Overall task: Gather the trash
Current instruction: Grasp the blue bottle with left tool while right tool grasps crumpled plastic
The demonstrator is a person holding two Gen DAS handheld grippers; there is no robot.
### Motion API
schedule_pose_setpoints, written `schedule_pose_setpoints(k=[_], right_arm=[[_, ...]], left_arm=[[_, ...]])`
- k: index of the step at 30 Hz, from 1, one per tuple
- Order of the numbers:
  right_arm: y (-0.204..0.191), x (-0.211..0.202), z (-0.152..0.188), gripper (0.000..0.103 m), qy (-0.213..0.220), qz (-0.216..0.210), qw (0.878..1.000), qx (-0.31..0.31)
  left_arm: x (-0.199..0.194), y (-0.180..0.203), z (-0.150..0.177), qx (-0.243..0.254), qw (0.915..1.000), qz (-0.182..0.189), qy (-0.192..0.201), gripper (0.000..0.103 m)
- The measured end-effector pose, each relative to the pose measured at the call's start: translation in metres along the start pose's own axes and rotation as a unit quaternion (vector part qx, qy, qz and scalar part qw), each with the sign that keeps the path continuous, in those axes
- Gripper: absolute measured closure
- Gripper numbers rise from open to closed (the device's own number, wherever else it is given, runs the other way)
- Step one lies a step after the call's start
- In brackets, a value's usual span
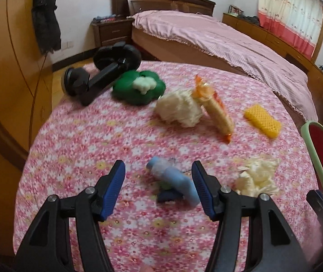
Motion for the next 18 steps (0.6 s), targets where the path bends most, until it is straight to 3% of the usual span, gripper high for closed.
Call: schedule_pose_setpoints(k=[5, 7, 12, 18], right_arm=[[0.000, 0.008, 0.004, 0.039, -0.013, 0.007, 1.000, 0.000], [0.001, 0.012, 0.006, 0.039, -0.019, 0.008, 1.000, 0.000], [0.001, 0.022, 0.011, 0.039, -0.037, 0.008, 0.999, 0.001], [0.001, 0.024, 0.013, 0.039, -0.038, 0.010, 0.999, -0.001]], left_arm=[[0.006, -0.003, 0.005, -0.015, 0.9997, 0.018, -0.005, 0.050], [0.008, -0.001, 0.006, -0.017, 0.9994, 0.030, -0.008, 0.060], [0.012, 0.006, 0.008, -0.016, 0.9984, 0.052, -0.012, 0.071], [0.005, 0.010, 0.009, -0.012, 0.9975, 0.069, 0.002, 0.077]])
Point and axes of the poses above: each gripper's, at about its wrist camera, not at the fingertips, and x roughly the way its jaws point, y to its right, z to its underside, the point moved 3 cm from there along x, roughly the way its jaws point, and after that the axes turned 5 degrees about z, right-handed, at the moved point
